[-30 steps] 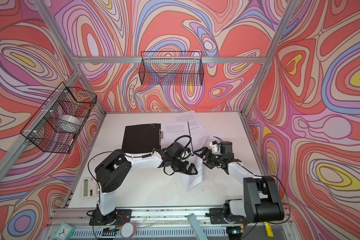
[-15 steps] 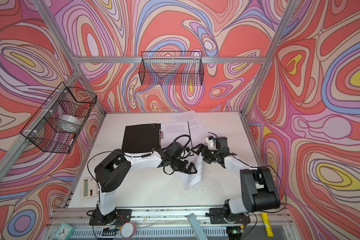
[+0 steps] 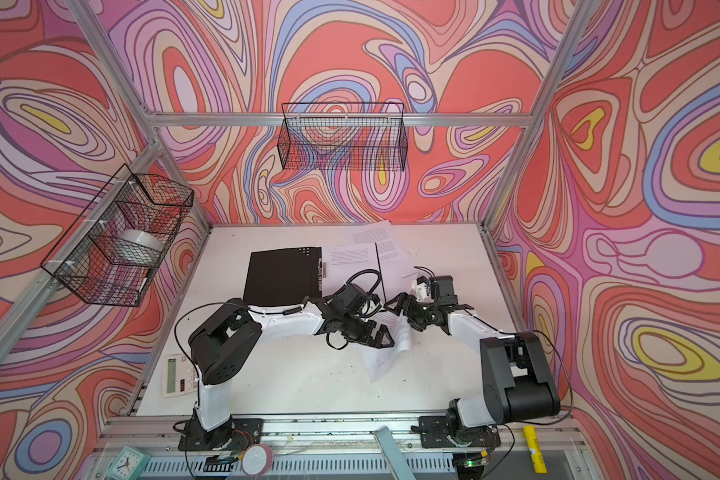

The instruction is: Put the files into the folder

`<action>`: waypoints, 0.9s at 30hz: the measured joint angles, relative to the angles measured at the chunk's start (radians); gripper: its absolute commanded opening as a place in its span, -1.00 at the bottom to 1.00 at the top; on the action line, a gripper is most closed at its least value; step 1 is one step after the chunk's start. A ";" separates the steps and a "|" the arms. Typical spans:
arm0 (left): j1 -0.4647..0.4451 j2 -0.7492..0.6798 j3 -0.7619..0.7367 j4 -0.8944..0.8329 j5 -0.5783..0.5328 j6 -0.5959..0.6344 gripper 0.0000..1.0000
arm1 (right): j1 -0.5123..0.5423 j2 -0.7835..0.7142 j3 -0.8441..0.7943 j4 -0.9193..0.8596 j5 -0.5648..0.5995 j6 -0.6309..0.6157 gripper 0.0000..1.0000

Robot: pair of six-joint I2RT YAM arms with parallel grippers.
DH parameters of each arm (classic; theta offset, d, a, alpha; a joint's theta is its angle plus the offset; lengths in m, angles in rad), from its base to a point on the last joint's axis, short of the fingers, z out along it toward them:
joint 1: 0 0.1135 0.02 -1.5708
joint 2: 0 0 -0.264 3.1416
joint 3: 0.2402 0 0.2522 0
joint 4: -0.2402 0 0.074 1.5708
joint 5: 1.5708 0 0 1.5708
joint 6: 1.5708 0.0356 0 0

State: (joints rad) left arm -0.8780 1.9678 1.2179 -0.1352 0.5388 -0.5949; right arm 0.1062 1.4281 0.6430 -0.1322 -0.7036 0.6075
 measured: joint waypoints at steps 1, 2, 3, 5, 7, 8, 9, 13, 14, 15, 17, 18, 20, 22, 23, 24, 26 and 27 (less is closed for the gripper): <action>0.001 0.000 -0.001 0.001 0.003 0.000 0.99 | 0.000 -0.018 -0.010 -0.008 -0.001 0.007 0.59; 0.002 0.000 -0.001 0.002 0.004 0.000 0.99 | 0.000 -0.034 -0.016 -0.019 0.001 0.012 0.58; 0.002 0.000 -0.001 0.003 0.005 0.000 0.99 | 0.000 -0.051 -0.020 -0.029 0.003 0.016 0.58; 0.002 0.000 -0.002 0.003 0.006 0.000 0.99 | 0.000 -0.086 -0.021 -0.058 0.015 0.023 0.55; 0.002 0.000 -0.002 0.004 0.007 0.000 0.99 | 0.000 -0.117 -0.020 -0.088 0.039 0.027 0.50; 0.002 0.000 -0.002 0.005 0.007 0.000 0.99 | 0.000 -0.126 -0.019 -0.102 0.051 0.026 0.47; 0.002 0.000 -0.003 0.005 0.007 0.000 0.98 | 0.000 -0.133 -0.016 -0.122 0.066 0.026 0.46; 0.003 0.000 -0.003 0.006 0.009 0.000 0.98 | 0.000 -0.135 0.006 -0.190 0.119 0.021 0.30; 0.003 -0.001 -0.004 0.006 0.009 0.000 0.98 | 0.000 -0.135 0.013 -0.212 0.137 0.019 0.26; 0.003 -0.001 -0.005 0.007 0.010 0.000 0.98 | 0.000 -0.135 0.021 -0.232 0.154 0.014 0.21; 0.003 -0.002 -0.008 0.010 0.010 0.000 0.98 | -0.001 -0.136 0.034 -0.262 0.183 0.006 0.11; 0.003 -0.002 -0.008 0.012 0.010 0.000 0.98 | -0.001 -0.137 0.040 -0.277 0.196 0.001 0.05; 0.004 -0.002 -0.009 0.013 0.011 0.000 0.98 | -0.001 -0.137 0.049 -0.300 0.219 -0.010 -0.12; 0.005 -0.002 -0.009 0.013 0.012 0.000 0.98 | -0.001 -0.138 0.052 -0.317 0.237 -0.019 -0.28; 0.005 -0.002 -0.009 0.013 0.012 0.000 0.98 | -0.001 -0.138 0.053 -0.327 0.245 -0.023 -0.34; 0.005 -0.002 -0.009 0.013 0.012 0.000 0.98 | -0.001 -0.138 0.054 -0.336 0.253 -0.025 -0.38; 0.005 -0.002 -0.009 0.013 0.012 0.000 0.98 | -0.001 -0.138 0.055 -0.351 0.264 -0.029 -0.45; 0.005 -0.002 -0.009 0.013 0.013 0.000 0.98 | -0.001 -0.138 0.055 -0.357 0.269 -0.031 -0.46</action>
State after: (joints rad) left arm -0.8726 1.9656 1.2087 -0.1223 0.5514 -0.5953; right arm 0.1051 1.2903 0.6979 -0.4889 -0.4347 0.5762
